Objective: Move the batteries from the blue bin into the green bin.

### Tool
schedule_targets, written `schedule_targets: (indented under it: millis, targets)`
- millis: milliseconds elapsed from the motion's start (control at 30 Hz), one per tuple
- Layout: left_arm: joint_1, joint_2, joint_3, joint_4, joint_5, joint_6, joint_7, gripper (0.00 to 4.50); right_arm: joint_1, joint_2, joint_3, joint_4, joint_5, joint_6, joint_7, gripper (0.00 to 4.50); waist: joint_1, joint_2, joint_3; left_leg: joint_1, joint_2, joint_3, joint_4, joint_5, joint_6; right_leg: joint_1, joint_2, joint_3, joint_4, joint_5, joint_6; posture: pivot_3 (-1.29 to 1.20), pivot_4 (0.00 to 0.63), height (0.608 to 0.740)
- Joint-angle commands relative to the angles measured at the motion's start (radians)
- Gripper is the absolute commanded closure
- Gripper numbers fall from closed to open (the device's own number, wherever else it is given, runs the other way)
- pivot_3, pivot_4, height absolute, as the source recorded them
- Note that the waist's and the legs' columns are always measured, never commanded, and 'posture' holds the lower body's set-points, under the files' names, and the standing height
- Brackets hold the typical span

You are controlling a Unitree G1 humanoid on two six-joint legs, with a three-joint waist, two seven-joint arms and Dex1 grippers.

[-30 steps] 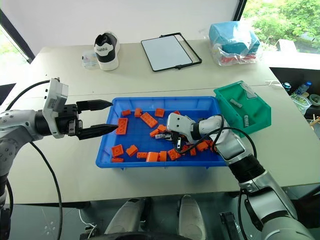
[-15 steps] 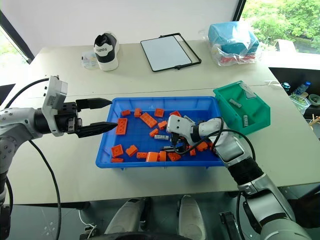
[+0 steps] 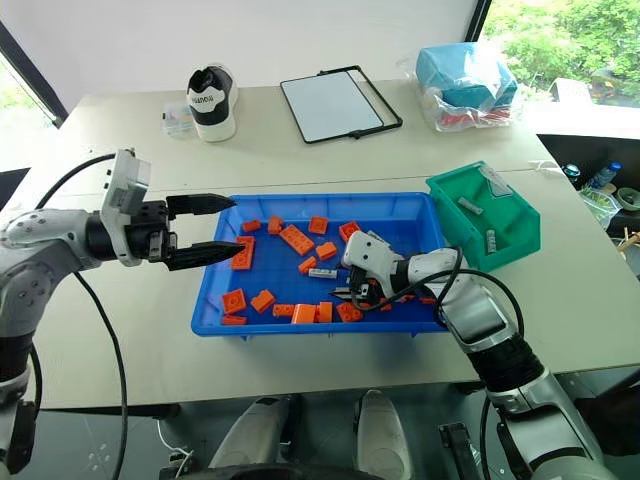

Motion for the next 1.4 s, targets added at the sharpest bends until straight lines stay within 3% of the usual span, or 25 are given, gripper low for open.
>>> schedule_targets:
  millis: [33, 100, 133, 200, 300, 333, 500, 633, 733, 900, 967, 1000, 1167, 1400]
  targets:
    - [-0.03, -0.001, 0.0, 0.002, 0.008, -0.02, -0.013, 0.0, -0.04, 0.035, -0.007, 0.034, 0.0, -0.003, -0.032, 1.84, 0.0, 0.0, 0.0, 0.0, 0.0, 0.0, 0.0, 0.0, 0.0, 0.0, 0.0, 0.0, 0.0, 0.0, 0.0, 0.0, 0.15, 0.731]
    - [-0.035, -0.001, 0.001, 0.004, 0.01, -0.02, -0.016, 0.0, -0.055, 0.054, -0.006, 0.063, 0.005, 0.002, -0.039, 1.84, 0.0, 0.0, 0.0, 0.0, 0.0, 0.0, 0.0, 0.0, 0.0, 0.0, 0.0, 0.0, 0.0, 0.0, 0.0, 0.0, 0.15, 0.731]
    - [-0.036, 0.001, 0.004, 0.005, 0.01, -0.02, -0.017, 0.0, -0.061, 0.066, -0.006, 0.076, 0.008, 0.006, -0.044, 2.11, 0.0, 0.0, 0.0, 0.0, 0.0, 0.0, 0.0, 0.0, 0.0, 0.0, 0.0, 0.0, 0.0, 0.0, 0.0, 0.0, 0.15, 0.731]
    - [-0.036, 0.002, 0.006, 0.005, 0.012, -0.019, -0.018, 0.0, -0.067, 0.078, -0.007, 0.09, 0.011, 0.008, -0.05, 2.69, 0.0, 0.0, 0.0, 0.0, 0.0, 0.0, 0.0, 0.0, 0.0, 0.0, 0.0, 0.0, 0.0, 0.0, 0.0, 0.0, 0.15, 0.731]
    - [-0.022, 0.008, 0.017, -0.007, 0.009, -0.015, -0.018, 0.0, -0.062, 0.08, 0.006, 0.069, 0.012, 0.016, -0.043, 4.22, 0.001, 0.0, 0.0, 0.0, 0.0, 0.0, 0.0, 0.0, 0.0, 0.0, 0.0, 0.0, 0.0, 0.0, 0.0, 0.0, 0.15, 0.731]
    - [-0.016, 0.01, 0.02, -0.012, 0.007, -0.013, -0.018, 0.0, -0.058, 0.077, 0.004, 0.055, 0.014, 0.022, -0.043, 4.43, 0.001, 0.0, 0.0, 0.0, 0.0, 0.0, 0.0, 0.0, 0.0, 0.0, 0.0, 0.0, 0.0, 0.0, 0.0, 0.0, 0.15, 0.731]
    - [0.017, 0.016, 0.032, -0.036, -0.001, -0.006, -0.015, 0.0, -0.021, 0.038, -0.139, -0.13, 0.07, 0.143, -0.111, 4.41, 0.003, 0.0, 0.0, -0.001, 0.0, -0.001, 0.0, 0.0, 0.0, -0.001, 0.0, 0.0, 0.0, 0.0, 0.0, 0.0, 0.15, 0.731]
    - [0.061, 0.021, 0.045, -0.059, -0.011, -0.001, -0.012, 0.0, -0.044, 0.028, -0.432, -0.296, 0.145, 0.381, -0.268, 4.41, 0.004, 0.0, 0.0, -0.002, 0.0, -0.001, 0.0, 0.0, 0.0, -0.002, 0.0, 0.0, 0.0, 0.0, 0.0, 0.0, 0.15, 0.731]
    - [0.079, 0.019, 0.045, -0.07, -0.019, 0.001, -0.009, 0.0, -0.036, -0.042, -0.594, -0.323, 0.12, 0.47, -0.351, 4.41, 0.009, 0.0, 0.0, -0.002, 0.0, -0.001, 0.0, 0.0, 0.0, -0.002, 0.0, 0.0, 0.0, 0.0, 0.0, 0.0, 0.15, 0.731]
    - [0.06, 0.012, 0.026, -0.057, -0.02, -0.001, -0.015, 0.0, 0.016, -0.143, -0.658, -0.271, 0.101, 0.495, -0.399, 4.41, 0.017, 0.0, 0.0, -0.002, 0.0, 0.001, 0.0, 0.0, 0.0, -0.001, -0.001, 0.0, -0.001, 0.0, 0.0, 0.0, 0.15, 0.731]
    - [0.039, 0.006, 0.012, -0.04, -0.012, -0.009, -0.021, 0.0, 0.033, -0.167, -0.635, -0.217, 0.08, 0.455, -0.411, 3.35, 0.015, 0.0, 0.0, -0.002, 0.0, 0.001, 0.0, 0.0, 0.0, -0.002, -0.001, 0.0, -0.001, 0.0, -0.001, 0.0, 0.15, 0.731]
    - [0.029, 0.002, 0.005, -0.032, -0.008, -0.011, -0.023, 0.0, 0.034, -0.176, -0.622, -0.187, 0.066, 0.429, -0.424, 3.19, 0.014, 0.0, 0.0, -0.002, 0.0, 0.002, 0.0, 0.0, 0.0, -0.002, -0.001, 0.0, -0.001, 0.0, -0.001, 0.0, 0.15, 0.731]
    - [0.002, -0.011, -0.007, -0.022, -0.009, -0.01, -0.029, 0.0, -0.031, -0.203, -0.582, -0.071, 0.025, 0.319, -0.472, 0.73, 0.004, 0.0, 0.0, -0.003, 0.0, 0.003, 0.001, 0.0, 0.0, -0.002, -0.002, 0.0, -0.001, 0.0, 0.0, 0.0, 0.15, 0.731]
    - [0.017, -0.018, -0.008, -0.045, -0.017, -0.005, -0.024, 0.0, -0.099, -0.165, -0.495, -0.187, 0.207, 0.362, -0.317, 0.73, -0.003, 0.001, 0.0, -0.002, 0.001, 0.002, 0.0, 0.0, 0.001, -0.002, -0.001, 0.0, 0.0, 0.0, 0.0, 0.0, 0.15, 0.731]
